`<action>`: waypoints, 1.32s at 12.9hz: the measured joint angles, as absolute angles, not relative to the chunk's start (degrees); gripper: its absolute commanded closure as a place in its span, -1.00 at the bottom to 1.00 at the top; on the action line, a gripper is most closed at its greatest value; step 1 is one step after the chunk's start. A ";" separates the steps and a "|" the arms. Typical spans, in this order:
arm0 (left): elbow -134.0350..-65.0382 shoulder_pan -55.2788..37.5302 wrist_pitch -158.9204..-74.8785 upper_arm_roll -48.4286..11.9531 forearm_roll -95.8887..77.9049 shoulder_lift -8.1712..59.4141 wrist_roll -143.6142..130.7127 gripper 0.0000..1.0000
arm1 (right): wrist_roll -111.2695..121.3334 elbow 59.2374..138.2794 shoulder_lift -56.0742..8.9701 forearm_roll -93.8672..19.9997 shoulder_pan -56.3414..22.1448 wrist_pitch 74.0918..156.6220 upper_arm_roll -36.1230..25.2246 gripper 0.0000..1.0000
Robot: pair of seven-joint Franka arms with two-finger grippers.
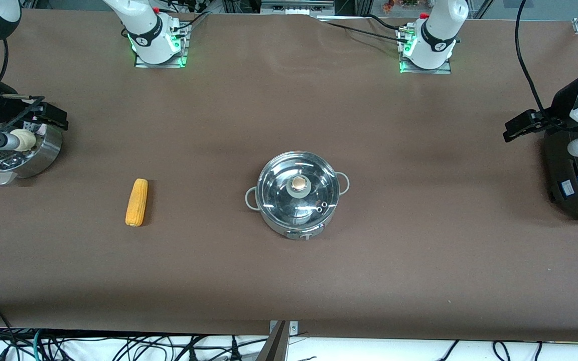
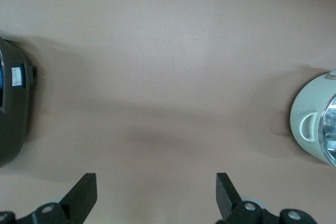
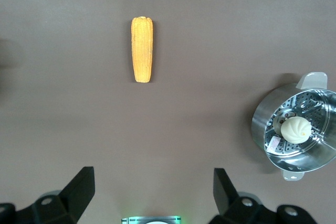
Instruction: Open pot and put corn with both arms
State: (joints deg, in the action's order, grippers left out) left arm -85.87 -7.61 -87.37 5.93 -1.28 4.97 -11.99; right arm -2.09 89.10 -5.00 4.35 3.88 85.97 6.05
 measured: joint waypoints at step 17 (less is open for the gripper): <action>-85.87 -8.12 -87.37 5.79 -1.30 5.56 -11.95 -1.00 | -1.95 87.63 -7.27 4.35 4.03 87.86 6.07 -1.00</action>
State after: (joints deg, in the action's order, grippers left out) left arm -85.87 -8.12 -87.37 5.79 -1.30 5.56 -11.95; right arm -1.95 87.63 -7.27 4.35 4.03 87.86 6.07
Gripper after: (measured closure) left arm 0.000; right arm 0.000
